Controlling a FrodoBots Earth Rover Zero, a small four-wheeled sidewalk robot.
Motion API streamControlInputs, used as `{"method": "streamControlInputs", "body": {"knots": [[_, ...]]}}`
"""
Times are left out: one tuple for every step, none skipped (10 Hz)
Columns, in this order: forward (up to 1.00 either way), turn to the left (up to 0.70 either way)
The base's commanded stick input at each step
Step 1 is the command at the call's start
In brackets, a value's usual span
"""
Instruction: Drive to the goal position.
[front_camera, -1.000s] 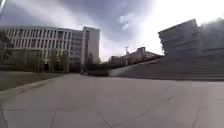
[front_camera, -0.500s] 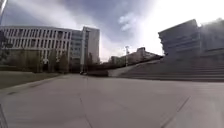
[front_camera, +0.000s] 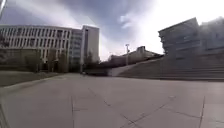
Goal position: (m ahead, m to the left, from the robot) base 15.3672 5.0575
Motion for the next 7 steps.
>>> {"method": "streamControlInputs", "body": {"knots": [[1.00, 0.00], [1.00, 0.00], [1.00, 0.00], [1.00, 0.00], [1.00, 0.00], [1.00, 0.00], [1.00, 0.00]]}}
